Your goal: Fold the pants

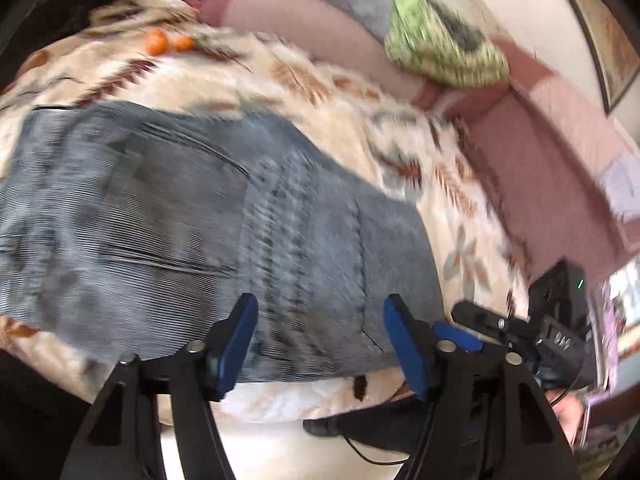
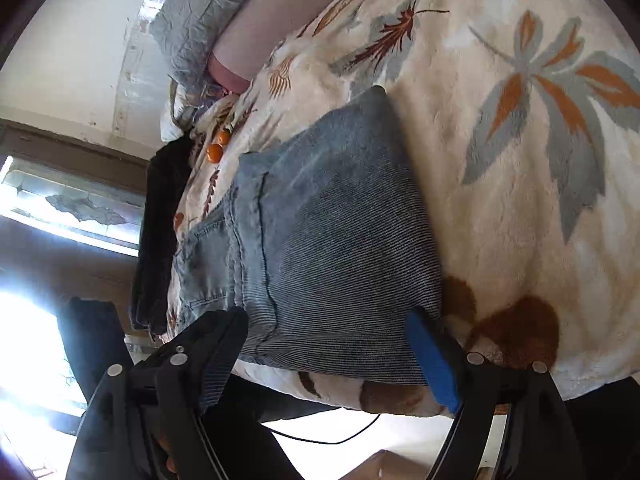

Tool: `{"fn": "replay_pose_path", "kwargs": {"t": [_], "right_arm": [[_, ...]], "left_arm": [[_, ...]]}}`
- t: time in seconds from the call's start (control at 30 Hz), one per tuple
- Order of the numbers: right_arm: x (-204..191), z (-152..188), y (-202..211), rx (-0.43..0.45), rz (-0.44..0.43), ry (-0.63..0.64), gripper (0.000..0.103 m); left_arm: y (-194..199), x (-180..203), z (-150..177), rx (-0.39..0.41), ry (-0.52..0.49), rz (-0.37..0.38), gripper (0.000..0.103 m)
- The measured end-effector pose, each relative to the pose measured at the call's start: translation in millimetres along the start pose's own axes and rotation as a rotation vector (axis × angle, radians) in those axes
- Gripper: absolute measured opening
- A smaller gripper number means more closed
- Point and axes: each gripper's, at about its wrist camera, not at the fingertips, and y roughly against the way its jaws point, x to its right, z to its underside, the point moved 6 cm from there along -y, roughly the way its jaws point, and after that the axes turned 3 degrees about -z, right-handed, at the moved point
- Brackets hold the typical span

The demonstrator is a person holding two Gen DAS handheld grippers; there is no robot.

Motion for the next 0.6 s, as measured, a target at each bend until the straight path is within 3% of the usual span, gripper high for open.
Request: {"fn": "replay_pose_path", "kwargs": {"t": [0.17, 0.3, 0.6], "right_arm": [[1, -3, -3, 0.021, -0.035, -0.022, 0.086], [0, -6, -3, 0.032, -0.061, -0.038, 0.089], [-10, -12, -11, 0.052, -0.051, -0.028, 0.091]], "left_arm": [[50, -95, -6, 0.135, 0.337, -0.031, 0.074], [67, -151, 5, 0.195, 0.523, -0.075, 0.074], [46, -185, 2, 0.157, 0.639, -0.006, 0.076]]}}
